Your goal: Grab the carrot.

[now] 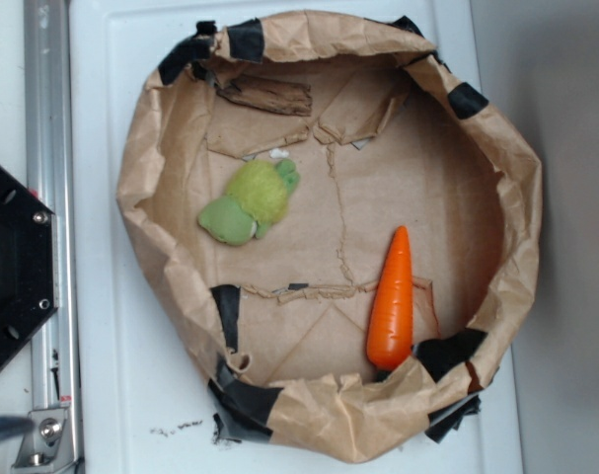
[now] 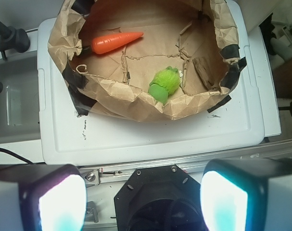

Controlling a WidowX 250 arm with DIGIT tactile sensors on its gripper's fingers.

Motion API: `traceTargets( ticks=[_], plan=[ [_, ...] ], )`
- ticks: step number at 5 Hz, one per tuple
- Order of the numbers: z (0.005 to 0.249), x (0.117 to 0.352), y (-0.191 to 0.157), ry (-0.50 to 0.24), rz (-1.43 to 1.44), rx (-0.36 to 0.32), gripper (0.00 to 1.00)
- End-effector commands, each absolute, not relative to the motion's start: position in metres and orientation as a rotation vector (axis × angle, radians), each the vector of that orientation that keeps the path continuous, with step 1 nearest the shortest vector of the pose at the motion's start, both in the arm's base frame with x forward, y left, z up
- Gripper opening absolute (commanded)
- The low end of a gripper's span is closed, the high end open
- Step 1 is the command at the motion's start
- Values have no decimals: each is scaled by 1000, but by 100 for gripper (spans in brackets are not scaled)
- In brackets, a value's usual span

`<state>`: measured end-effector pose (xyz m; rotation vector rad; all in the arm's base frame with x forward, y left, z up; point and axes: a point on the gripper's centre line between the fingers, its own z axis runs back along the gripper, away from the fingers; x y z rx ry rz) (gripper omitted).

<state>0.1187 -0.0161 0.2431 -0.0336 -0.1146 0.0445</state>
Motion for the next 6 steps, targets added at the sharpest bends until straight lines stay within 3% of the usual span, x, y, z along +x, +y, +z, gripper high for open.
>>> traceTargets(
  ticks=[1, 2, 3, 4, 5, 6],
  plan=[
    [243, 119, -16, -115, 45, -34, 100],
    [225, 161, -11, -164, -203, -105, 100],
    [210, 198, -11, -363, -460, -80, 100],
    [179, 230, -14, -399, -712, -100, 100],
    [134, 259, -11, -349, -747, -30, 100],
    [107, 280, -11, -294, -769, -44, 100]
  ],
)
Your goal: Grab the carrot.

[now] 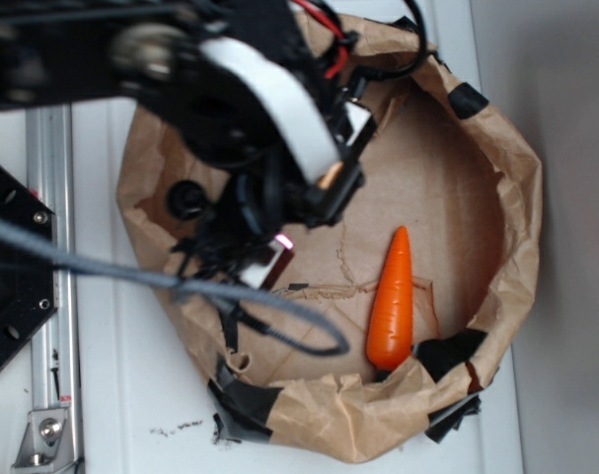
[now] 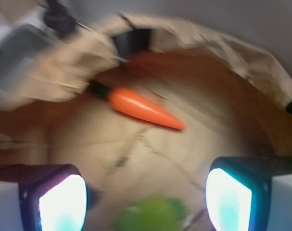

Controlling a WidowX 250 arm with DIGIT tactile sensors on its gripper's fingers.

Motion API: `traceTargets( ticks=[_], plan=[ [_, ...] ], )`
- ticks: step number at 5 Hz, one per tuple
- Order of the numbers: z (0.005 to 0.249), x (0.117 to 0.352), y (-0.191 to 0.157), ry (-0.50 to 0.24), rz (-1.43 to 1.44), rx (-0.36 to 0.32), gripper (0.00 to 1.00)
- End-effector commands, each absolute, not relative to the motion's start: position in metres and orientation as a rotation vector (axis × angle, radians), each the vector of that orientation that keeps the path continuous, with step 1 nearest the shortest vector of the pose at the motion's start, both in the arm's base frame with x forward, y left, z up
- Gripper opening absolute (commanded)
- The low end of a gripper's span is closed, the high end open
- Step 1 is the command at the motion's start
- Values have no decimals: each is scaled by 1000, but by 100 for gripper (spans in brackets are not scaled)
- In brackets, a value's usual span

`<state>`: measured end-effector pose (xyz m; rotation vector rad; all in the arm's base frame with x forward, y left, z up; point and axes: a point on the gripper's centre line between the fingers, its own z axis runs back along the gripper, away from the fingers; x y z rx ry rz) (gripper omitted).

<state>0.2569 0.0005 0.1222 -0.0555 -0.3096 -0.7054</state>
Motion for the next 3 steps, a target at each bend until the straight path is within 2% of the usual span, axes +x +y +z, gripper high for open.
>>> traceTargets(
  ticks=[1, 3],
  plan=[
    [91, 293, -29, -292, -845, -71, 100],
    [64, 289, -97, -303, -1091, -52, 100]
  ],
)
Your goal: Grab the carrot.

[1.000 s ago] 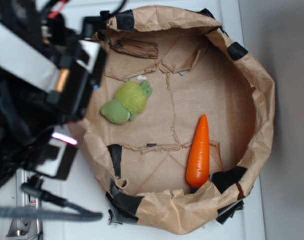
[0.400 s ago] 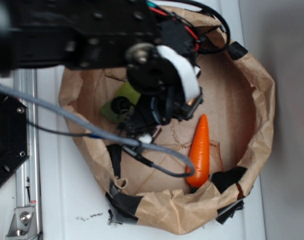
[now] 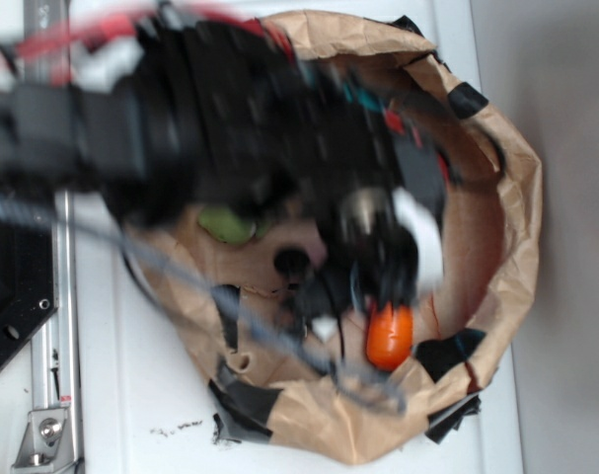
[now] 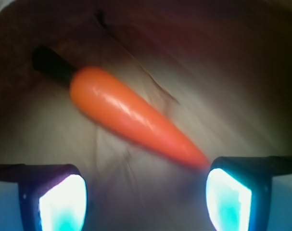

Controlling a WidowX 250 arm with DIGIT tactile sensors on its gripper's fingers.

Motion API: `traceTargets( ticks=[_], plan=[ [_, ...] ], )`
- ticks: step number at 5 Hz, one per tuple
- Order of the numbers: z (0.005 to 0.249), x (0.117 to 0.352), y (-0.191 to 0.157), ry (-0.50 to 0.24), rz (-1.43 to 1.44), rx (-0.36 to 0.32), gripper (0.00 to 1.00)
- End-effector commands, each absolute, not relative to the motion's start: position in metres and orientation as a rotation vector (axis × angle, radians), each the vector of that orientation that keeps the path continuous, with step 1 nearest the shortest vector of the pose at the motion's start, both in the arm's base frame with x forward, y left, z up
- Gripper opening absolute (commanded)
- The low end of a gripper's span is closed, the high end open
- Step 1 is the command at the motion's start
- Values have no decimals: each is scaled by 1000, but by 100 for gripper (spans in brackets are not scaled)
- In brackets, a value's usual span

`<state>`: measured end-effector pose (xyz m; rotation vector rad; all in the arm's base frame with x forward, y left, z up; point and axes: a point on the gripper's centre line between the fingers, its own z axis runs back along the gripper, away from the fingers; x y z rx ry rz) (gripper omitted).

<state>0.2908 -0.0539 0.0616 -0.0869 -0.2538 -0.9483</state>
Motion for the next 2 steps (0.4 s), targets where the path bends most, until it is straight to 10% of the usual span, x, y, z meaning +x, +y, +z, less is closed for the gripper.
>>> traceTargets(
  ticks=[1, 2],
  plan=[
    [44, 296, -104, -277, -1107, -41, 100],
    [28, 299, -95, -234, -1056, -47, 89]
  ],
)
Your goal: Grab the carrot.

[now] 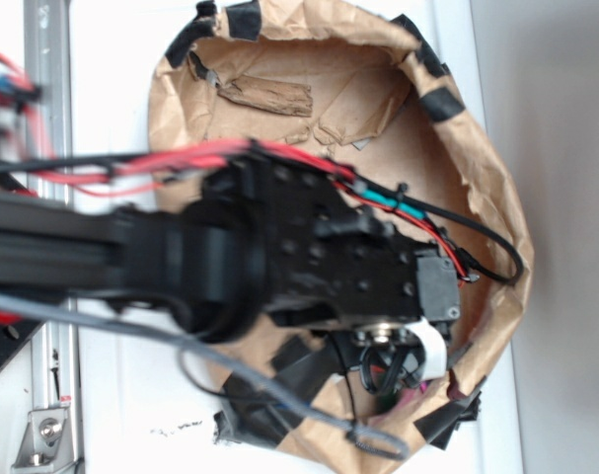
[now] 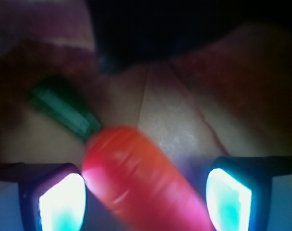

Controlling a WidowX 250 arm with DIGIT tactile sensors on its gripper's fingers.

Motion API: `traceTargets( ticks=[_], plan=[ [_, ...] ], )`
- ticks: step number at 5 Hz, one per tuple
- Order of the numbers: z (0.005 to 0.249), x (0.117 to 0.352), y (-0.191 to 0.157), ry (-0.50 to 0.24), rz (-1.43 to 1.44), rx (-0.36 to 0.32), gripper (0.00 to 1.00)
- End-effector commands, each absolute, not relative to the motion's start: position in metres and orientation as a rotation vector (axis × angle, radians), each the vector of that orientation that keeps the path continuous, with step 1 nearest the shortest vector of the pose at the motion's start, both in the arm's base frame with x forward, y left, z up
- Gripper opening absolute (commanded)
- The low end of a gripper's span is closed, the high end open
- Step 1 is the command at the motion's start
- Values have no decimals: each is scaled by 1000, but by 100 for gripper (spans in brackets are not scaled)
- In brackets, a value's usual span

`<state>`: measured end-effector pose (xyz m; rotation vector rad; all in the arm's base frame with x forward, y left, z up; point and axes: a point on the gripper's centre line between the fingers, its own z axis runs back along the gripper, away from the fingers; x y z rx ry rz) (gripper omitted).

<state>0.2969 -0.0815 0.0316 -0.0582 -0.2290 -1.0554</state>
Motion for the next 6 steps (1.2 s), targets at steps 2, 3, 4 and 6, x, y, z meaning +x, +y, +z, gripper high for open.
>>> traceTargets(
  ticks=[2, 3, 4, 6],
  plan=[
    [82, 263, -67, -202, -685, 3, 0],
    [131, 250, -50, -211, -509, 57, 0],
    [166, 249, -33, -247, -353, -27, 0],
    [180, 262, -32, -238, -83, 4, 0]
  ],
)
